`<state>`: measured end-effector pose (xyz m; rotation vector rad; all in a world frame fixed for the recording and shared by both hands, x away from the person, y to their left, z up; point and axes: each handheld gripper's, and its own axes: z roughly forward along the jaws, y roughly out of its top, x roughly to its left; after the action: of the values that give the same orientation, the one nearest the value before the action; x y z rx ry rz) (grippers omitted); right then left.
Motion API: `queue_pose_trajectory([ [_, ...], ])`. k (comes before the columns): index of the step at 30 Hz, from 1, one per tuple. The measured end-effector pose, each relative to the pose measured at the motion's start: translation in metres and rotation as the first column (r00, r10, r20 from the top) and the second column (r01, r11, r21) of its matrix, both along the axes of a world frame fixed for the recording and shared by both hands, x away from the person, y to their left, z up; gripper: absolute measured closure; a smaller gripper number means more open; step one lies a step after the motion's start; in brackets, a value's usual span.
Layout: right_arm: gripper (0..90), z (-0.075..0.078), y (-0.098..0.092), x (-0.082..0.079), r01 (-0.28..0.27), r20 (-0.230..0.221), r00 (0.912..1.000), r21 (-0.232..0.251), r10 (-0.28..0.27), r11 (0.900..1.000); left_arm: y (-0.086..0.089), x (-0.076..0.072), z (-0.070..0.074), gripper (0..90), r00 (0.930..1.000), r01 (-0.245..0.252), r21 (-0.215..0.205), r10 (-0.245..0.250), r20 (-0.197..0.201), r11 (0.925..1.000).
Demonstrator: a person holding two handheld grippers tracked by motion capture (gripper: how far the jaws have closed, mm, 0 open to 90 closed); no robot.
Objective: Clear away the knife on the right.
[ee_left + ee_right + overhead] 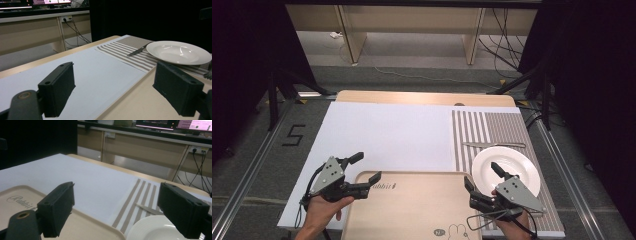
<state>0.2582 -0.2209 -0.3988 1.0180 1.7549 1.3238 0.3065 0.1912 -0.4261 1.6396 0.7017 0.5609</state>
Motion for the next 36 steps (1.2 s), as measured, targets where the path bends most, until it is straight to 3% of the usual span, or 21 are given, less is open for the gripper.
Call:
queue_pose_trajectory([
  [4,15.2,0.007,-0.007,0.002,0.000,-0.007,1.0000,-0.017,0.000,1.000,0.000,0.000,0.000,16.4,1.0000,0.000,0.000,0.000,0.005,1.0000],
  [7,15.8,0.008,-0.009,0.005,-0.012,-0.017,0.9998,-0.004,0.012,1.000,0.000,0.000,0.000,16.4,1.0000,0.000,0.002,0.000,0.006,1.0000],
  [13,15.7,0.014,-0.019,0.016,-0.017,-0.075,0.9971,0.005,0.017,1.000,-0.001,0.000,0.000,16.4,1.0000,0.002,0.004,-0.002,0.006,1.0000],
  [17,16.0,0.016,-0.024,0.022,-0.005,-0.086,0.9963,-0.003,0.005,1.000,-0.001,0.000,0.000,16.4,1.0000,0.002,0.004,-0.002,0.006,1.0000],
  [18,16.1,0.019,-0.028,0.026,-0.007,-0.131,0.9913,0.004,0.008,1.000,-0.001,0.000,0.000,16.4,1.0000,0.001,0.005,-0.001,0.006,1.0000],
  [23,16.4,0.026,-0.044,0.038,-0.006,-0.173,0.9849,0.019,0.009,1.000,-0.001,0.000,-0.001,16.4,1.0000,0.000,0.006,0.000,0.003,1.0000],
  [28,16.7,0.032,-0.062,0.048,0.024,-0.198,0.9798,-0.017,-0.027,1.000,-0.001,0.001,-0.001,16.4,1.0000,-0.001,0.011,0.001,0.005,0.9999],
  [30,16.6,0.033,-0.065,0.050,0.028,-0.188,0.9815,-0.028,-0.033,0.999,-0.001,0.001,-0.001,16.4,1.0000,0.000,0.011,0.000,0.004,0.9999],
  [31,16.5,0.035,-0.068,0.051,0.028,-0.214,0.9761,-0.049,-0.038,0.998,-0.001,0.001,-0.001,16.4,1.0000,0.000,0.010,0.000,0.005,0.9999],
  [33,16.4,0.036,-0.077,0.058,0.028,-0.206,0.9776,-0.068,-0.041,0.997,-0.001,0.001,-0.001,16.4,1.0000,0.001,0.013,-0.001,0.007,0.9999],
  [36,16.3,0.041,-0.084,0.063,0.030,-0.232,0.9716,-0.078,-0.047,0.996,-0.001,0.001,-0.001,16.4,1.0000,-0.004,0.008,0.004,0.003,1.0000],
])
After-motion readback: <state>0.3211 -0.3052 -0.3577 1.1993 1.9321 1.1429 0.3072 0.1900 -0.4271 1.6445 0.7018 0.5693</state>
